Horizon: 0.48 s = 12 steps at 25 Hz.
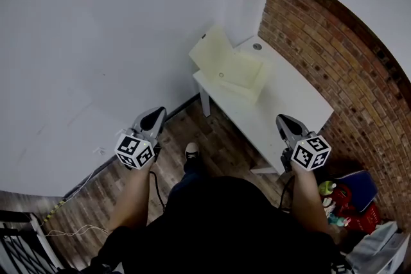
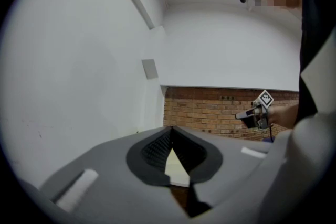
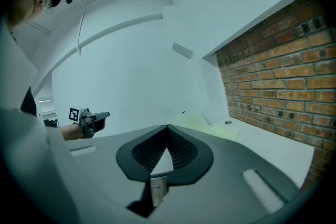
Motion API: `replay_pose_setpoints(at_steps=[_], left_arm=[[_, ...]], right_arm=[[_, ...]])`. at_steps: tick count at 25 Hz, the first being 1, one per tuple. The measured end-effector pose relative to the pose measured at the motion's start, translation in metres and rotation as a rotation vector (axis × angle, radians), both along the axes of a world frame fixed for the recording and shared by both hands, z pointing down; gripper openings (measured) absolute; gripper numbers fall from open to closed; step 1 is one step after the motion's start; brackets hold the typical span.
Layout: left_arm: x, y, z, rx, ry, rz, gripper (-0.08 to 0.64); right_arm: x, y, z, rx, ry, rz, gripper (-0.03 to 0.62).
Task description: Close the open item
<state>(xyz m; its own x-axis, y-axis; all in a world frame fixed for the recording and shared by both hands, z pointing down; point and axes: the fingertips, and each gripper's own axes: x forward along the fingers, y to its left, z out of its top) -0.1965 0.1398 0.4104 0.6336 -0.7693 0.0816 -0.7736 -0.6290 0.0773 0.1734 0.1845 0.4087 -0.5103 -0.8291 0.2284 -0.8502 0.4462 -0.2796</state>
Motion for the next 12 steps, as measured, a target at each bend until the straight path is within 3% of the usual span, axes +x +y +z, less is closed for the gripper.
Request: replay_pose_setpoints(at_steps=[12], left_arm=[[-0.002,-0.015,0.007,-0.011,0.015,0.002,0.003]], right_arm=[[-0.005,-0.013,0.007,-0.018,0.007,0.005,0.0]])
